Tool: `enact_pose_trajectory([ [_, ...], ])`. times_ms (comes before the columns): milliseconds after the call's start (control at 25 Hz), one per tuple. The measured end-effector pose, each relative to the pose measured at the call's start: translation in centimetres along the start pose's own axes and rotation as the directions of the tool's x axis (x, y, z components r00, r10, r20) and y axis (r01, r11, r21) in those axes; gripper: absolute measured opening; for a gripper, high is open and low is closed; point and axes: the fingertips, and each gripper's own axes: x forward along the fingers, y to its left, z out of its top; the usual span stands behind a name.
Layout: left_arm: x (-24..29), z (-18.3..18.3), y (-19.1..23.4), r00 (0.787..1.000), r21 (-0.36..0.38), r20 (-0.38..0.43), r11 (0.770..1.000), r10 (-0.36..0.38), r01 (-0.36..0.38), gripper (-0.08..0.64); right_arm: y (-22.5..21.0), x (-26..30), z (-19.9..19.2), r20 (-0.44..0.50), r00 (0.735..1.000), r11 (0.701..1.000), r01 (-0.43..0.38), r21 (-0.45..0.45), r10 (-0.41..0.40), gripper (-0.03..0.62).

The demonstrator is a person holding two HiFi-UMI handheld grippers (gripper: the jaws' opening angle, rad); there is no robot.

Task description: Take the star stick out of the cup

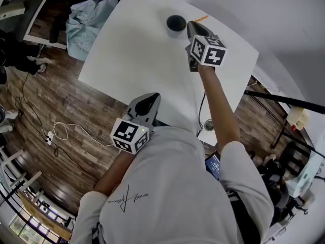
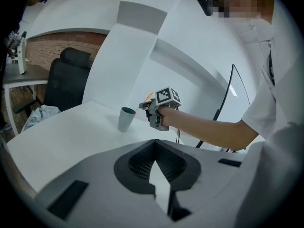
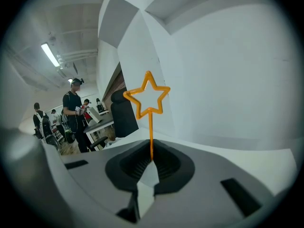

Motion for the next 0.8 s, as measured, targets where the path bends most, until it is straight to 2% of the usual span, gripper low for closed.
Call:
enact_pose_trajectory([
  [800,-0.7,0.6,-1.1,0.999,0.023,0.042,1.0,-0.005,0.004,0.007,0.6,-3.1,2.4,0.061,0.998,1.0,-0.015,-0.026,0.017,0.023],
])
